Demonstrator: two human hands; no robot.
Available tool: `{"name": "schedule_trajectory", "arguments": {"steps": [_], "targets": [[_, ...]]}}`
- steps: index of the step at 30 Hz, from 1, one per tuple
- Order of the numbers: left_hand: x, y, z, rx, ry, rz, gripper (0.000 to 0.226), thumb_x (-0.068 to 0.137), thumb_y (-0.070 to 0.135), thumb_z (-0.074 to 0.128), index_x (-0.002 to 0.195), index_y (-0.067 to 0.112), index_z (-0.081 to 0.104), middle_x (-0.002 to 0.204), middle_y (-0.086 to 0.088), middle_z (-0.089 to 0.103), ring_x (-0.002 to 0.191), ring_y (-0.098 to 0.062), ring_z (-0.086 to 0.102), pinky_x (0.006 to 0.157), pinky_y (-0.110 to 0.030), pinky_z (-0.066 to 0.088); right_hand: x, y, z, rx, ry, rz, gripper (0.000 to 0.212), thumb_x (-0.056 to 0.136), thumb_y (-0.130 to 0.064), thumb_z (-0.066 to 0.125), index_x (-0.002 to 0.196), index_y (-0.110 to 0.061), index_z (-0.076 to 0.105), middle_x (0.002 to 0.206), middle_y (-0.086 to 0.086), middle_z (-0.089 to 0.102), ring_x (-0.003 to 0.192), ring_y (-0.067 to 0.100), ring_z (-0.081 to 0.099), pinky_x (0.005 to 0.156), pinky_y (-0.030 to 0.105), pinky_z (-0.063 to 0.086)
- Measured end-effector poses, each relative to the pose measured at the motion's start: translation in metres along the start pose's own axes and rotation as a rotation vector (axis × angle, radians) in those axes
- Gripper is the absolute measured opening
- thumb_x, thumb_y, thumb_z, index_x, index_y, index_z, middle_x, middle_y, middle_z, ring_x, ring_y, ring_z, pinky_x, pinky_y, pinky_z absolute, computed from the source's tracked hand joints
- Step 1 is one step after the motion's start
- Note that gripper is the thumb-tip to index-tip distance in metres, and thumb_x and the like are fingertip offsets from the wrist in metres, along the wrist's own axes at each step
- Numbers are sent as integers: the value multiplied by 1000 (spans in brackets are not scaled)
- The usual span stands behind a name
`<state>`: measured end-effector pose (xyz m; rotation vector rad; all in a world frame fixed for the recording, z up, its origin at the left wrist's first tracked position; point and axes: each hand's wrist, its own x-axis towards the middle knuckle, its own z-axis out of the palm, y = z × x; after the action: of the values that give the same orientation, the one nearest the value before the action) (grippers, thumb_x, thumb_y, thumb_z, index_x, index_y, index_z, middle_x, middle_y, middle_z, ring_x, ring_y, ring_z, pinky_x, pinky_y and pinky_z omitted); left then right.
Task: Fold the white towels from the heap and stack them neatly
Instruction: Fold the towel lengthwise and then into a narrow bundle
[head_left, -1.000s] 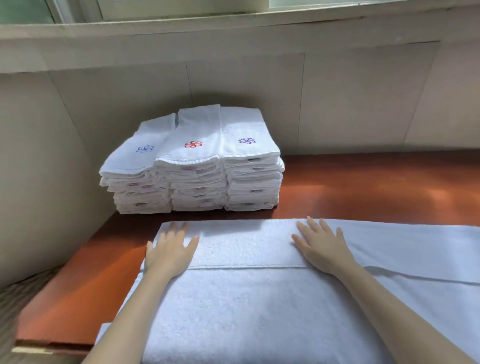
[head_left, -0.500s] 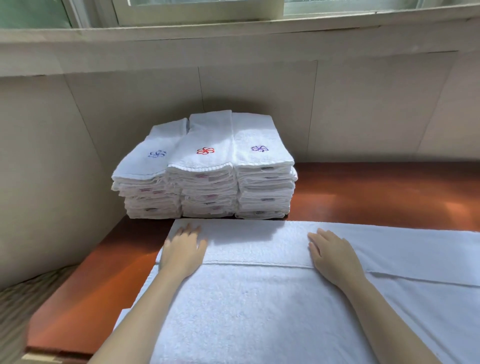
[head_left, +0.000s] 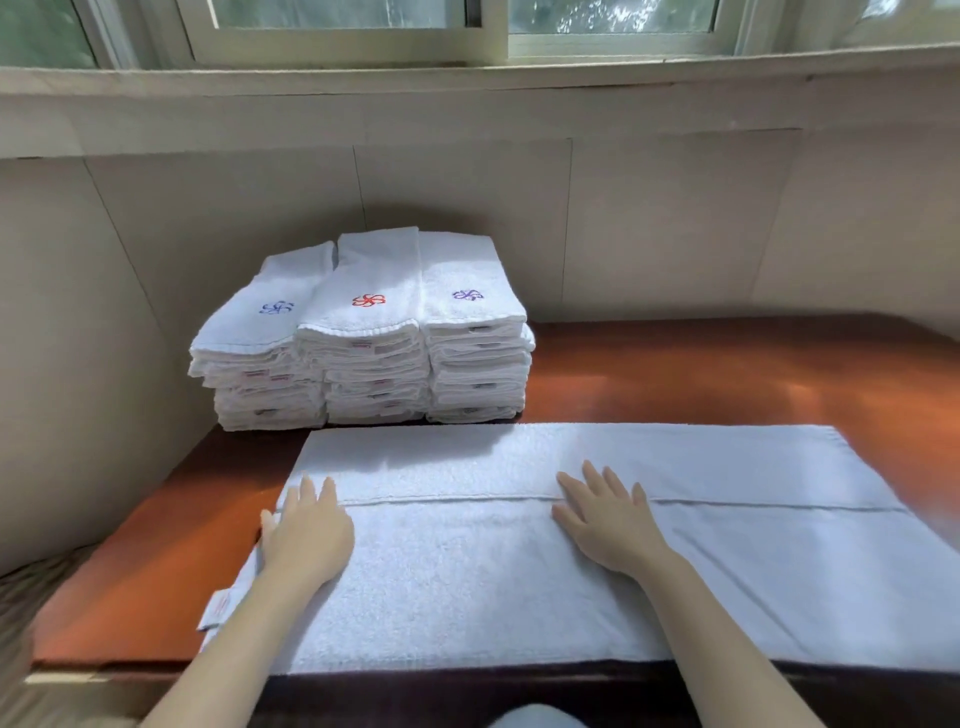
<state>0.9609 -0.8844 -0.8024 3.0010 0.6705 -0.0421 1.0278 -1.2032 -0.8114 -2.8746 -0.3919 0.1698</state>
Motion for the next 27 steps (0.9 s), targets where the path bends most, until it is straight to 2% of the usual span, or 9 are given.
{"name": "schedule_trajectory", "arguments": {"steps": [2, 7, 12, 16, 19, 21, 23, 25, 27], "targets": [[-9, 36, 3, -88, 9, 92, 52, 100, 23, 24, 152, 19, 17, 160, -7, 11, 147, -24, 9, 117, -46, 15, -9, -1, 0, 6, 15, -10, 53, 100, -48, 24, 150, -32, 18, 161, 0, 3, 148, 22, 0, 116, 50, 0], [-48, 94, 15, -138, 4, 491, 51, 102, 40, 26, 151, 30, 21, 161, 1, 7, 148, -16, 3, 119, -44, 6, -34, -10, 0, 38, 10, -21, 50, 101, -44, 27, 149, -29, 22, 161, 2, 5, 148, 24, 0, 117, 51, 2], [-68, 61, 17, -115, -60, 736, 61, 93, 61, 34, 149, 41, 20, 160, 14, 3, 147, -5, -1, 118, -34, -2, -62, -32, -1, 25, -109, -272, 56, 94, -52, 39, 146, -34, 27, 159, -5, 9, 147, 21, -2, 115, 53, -3], [-88, 5, 14, -60, -32, 794, 80, 76, 79, 39, 146, 50, 14, 151, 26, -7, 143, 3, -6, 116, -30, -5, -81, -38, 2, 47, -220, -494, 75, 78, -59, 59, 143, -49, 23, 159, -12, 4, 146, 13, -8, 115, 46, -11], [-101, -29, 11, -33, 160, 815, 76, 75, 74, 45, 143, 42, 35, 153, 15, 22, 142, -8, 21, 115, -39, 16, -87, -39, 4, 35, -221, -517, 78, 75, -54, 66, 142, -49, 26, 158, -14, 7, 145, 10, -6, 116, 41, -9], [-107, -44, 8, -149, 225, 768, 63, 85, 69, 39, 133, 31, 54, 143, 9, 45, 132, -12, 43, 112, -28, 28, -89, -41, 0, 85, -136, -537, 50, 84, -48, 61, 132, -40, 47, 149, -11, 33, 142, 10, 18, 118, 35, 12], [-109, -55, 8, -229, 374, 747, 64, 96, 61, 26, 110, 19, 72, 118, 5, 67, 108, -12, 65, 96, -19, 39, -89, -42, -3, 101, 4, -577, 20, 91, -28, 49, 107, -27, 61, 119, -9, 56, 119, 15, 47, 96, 30, 38], [-110, -60, 4, -306, 418, 671, 70, 99, 58, 20, 97, 15, 76, 104, 5, 72, 99, -10, 66, 87, -13, 39, -90, -44, -4, 15, 79, -553, 31, 86, -10, 41, 107, -25, 58, 108, -8, 58, 103, 18, 53, 82, 29, 40], [-108, -66, 2, -323, 423, 631, 72, 97, 61, 18, 97, 17, 75, 104, 8, 70, 101, -6, 60, 90, -4, 30, -87, -45, 0, -66, 127, -470, 53, 81, 0, 37, 126, -26, 49, 117, -8, 56, 106, 18, 51, 84, 27, 41]]}}
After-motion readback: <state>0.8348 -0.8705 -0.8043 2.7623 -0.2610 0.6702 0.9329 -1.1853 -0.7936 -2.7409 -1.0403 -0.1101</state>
